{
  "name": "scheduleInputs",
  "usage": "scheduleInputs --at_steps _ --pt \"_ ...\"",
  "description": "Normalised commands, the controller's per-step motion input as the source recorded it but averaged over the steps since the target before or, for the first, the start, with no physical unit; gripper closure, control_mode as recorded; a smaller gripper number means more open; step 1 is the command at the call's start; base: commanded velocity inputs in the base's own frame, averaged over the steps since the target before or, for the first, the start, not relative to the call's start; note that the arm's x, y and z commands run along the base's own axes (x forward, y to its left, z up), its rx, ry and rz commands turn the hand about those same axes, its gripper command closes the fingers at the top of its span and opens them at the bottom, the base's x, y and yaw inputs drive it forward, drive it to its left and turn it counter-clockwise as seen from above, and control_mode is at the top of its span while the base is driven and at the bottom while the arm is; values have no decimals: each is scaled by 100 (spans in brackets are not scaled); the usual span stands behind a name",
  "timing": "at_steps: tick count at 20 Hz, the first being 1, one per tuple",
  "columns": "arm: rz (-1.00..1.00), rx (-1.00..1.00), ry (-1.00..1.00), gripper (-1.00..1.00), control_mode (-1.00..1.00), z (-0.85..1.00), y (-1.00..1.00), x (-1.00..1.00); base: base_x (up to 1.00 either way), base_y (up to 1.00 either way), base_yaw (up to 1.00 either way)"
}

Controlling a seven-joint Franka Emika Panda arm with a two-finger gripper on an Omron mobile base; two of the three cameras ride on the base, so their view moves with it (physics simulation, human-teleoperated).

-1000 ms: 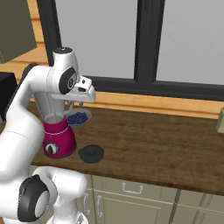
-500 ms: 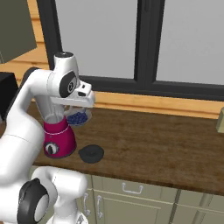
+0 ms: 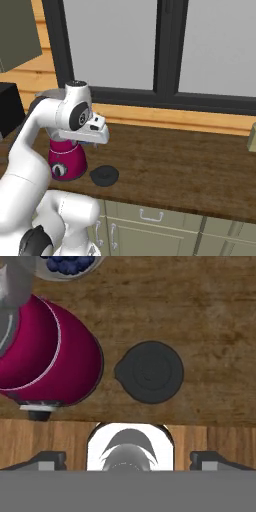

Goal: Close the lid blender by securely placing the lid on top.

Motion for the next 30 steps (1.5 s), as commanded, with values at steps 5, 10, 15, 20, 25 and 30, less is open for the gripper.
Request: scheduleInputs --at_steps 5,10,15,20,25,30 --pt "0 0 14 -100 -100 -97 -19 -1 0 0 0" --pt "9 0 2 -100 -100 -77 -51 1 0 0 0" --pt "9 -1 0 -100 -100 -63 -15 38 0 0 0" --pt "0 0 0 -100 -100 -31 1 53 0 0 0" --pt "0 0 0 -100 -100 -13 0 47 0 0 0" --pt "0 0 0 -100 -100 -10 3 46 0 0 0"
